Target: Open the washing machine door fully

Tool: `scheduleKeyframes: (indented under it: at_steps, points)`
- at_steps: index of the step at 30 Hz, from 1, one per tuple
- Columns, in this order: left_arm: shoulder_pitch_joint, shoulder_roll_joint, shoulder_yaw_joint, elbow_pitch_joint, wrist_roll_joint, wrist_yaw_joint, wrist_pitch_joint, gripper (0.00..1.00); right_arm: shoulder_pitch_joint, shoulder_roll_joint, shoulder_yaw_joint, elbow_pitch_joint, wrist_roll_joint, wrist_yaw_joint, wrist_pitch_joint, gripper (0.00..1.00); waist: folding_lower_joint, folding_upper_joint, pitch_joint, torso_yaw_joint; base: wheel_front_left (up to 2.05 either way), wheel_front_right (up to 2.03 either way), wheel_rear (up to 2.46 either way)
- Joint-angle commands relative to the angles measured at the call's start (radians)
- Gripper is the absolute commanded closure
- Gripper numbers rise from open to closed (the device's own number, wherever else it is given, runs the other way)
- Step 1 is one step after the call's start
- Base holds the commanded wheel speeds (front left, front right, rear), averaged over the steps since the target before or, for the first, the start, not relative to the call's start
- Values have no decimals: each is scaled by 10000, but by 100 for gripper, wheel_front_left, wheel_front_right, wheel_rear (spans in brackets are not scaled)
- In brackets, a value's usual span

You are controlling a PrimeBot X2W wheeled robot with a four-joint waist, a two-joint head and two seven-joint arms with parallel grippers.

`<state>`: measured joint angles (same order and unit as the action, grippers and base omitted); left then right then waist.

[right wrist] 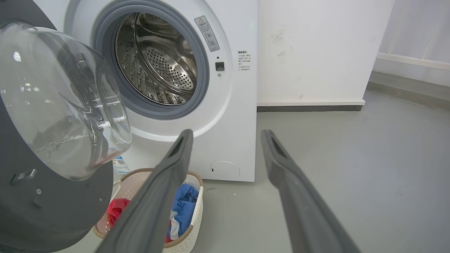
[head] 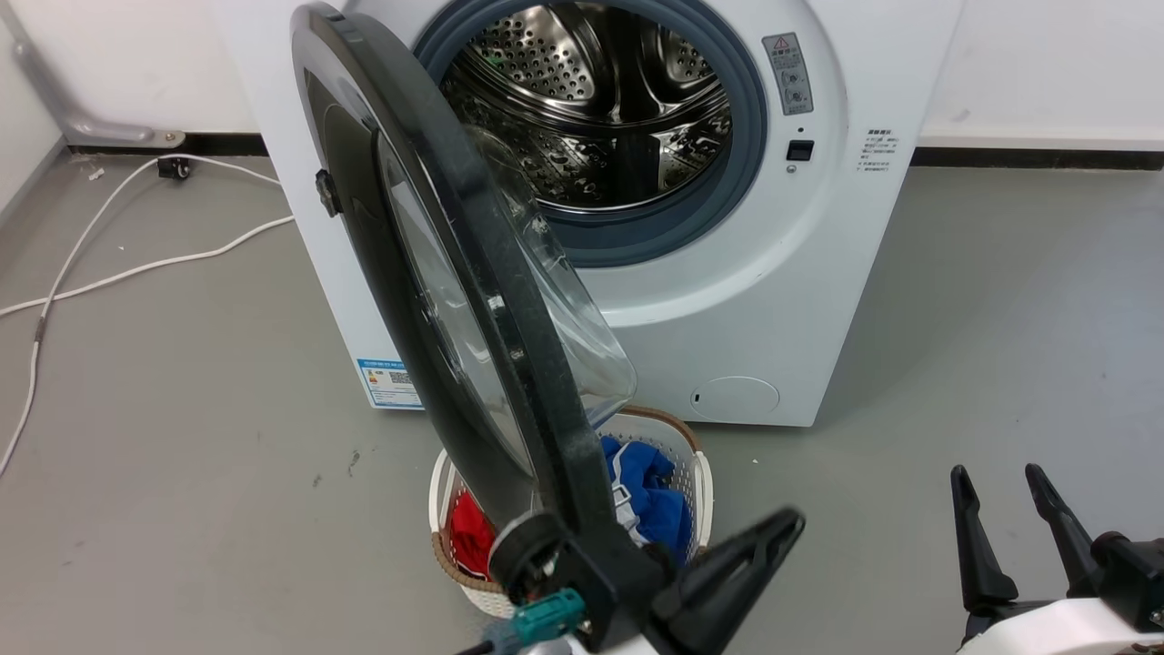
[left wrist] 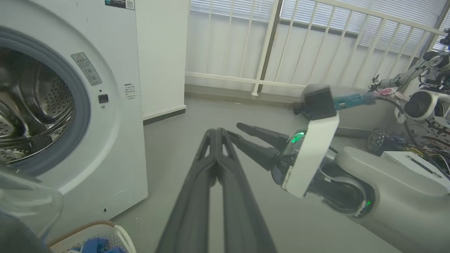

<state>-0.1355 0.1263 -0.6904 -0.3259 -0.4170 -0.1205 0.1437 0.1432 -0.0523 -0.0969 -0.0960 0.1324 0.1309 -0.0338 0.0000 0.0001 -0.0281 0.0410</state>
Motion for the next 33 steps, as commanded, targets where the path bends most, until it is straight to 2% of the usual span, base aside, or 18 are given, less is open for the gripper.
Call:
scheduleKeyframes:
  at_steps: [1, 6, 15, 33]
  points:
    - [319, 145, -184, 354, -81, 41, 267, 100, -9, 33, 2, -56, 1, -2, 42, 0, 0, -1, 42, -33, 0, 0, 0]
    - [679, 357, -214, 1443, 63, 381, 494, 100, -107, 34, 36, -16, -18, -2, 64, 0, 0, -1, 120, -69, 0, 0, 0]
    - [273, 289, 707, 3056, 232, 1078, -509, 100, -222, 34, 95, 183, 62, -2, 10, 0, 0, -1, 179, -96, 0, 0, 0]
    - [650, 356, 1219, 3758, 201, 1546, -1763, 100, -227, 33, 18, 535, -202, -2, -113, 0, 0, -1, -130, 191, 0, 0, 0]
